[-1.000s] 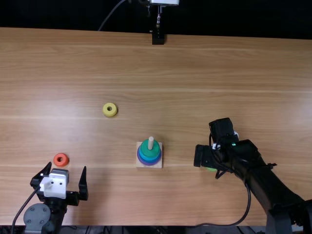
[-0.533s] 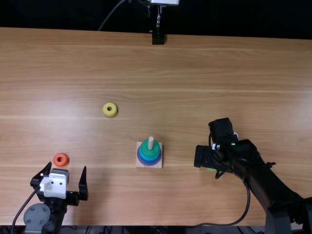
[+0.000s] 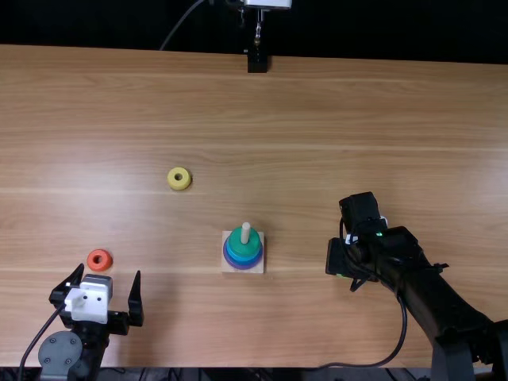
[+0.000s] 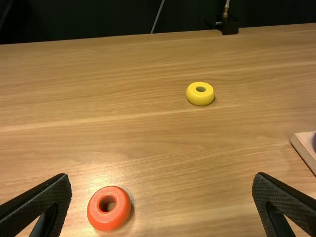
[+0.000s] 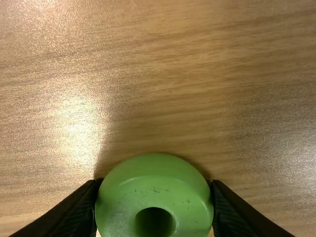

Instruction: Build the Hanoi tower: stack the rings onto the peg from bottom to top in this color order: purple, dark blue, light blue, dark green, light green, yellow, orange.

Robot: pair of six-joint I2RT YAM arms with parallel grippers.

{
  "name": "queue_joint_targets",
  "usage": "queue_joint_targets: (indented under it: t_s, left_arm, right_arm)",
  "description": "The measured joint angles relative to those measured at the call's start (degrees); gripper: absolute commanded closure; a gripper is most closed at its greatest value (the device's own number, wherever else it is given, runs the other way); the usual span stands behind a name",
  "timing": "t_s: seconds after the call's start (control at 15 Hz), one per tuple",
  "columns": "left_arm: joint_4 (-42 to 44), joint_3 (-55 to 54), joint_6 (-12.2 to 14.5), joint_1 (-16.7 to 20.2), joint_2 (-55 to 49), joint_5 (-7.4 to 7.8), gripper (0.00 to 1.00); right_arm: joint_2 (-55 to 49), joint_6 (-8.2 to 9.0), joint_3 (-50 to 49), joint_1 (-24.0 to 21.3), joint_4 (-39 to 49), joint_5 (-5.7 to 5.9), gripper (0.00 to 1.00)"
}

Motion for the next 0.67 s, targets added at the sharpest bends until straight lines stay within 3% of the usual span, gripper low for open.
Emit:
queue_joint_targets:
  t_s: [0.2, 0.4, 0.67]
  left_arm:
    - [0.0, 0.0, 0.0, 0.0, 0.0, 0.0, 0.0]
    - [0.0, 0.0, 0.0, 0.0, 0.0, -0.02, 0.0]
    - [0.0, 0.0, 0.0, 0.0, 0.0, -0.02, 0.0]
  right_arm:
    - [0.0, -0.02, 0.2, 0.0, -0.8, 0.0, 1.0]
    - [-0.2, -0.07, 5.3, 0.5, -7.8, 0.11, 1.0]
    - [-6.3, -0.52, 12.9, 7.0, -10.7, 0.22, 1.0]
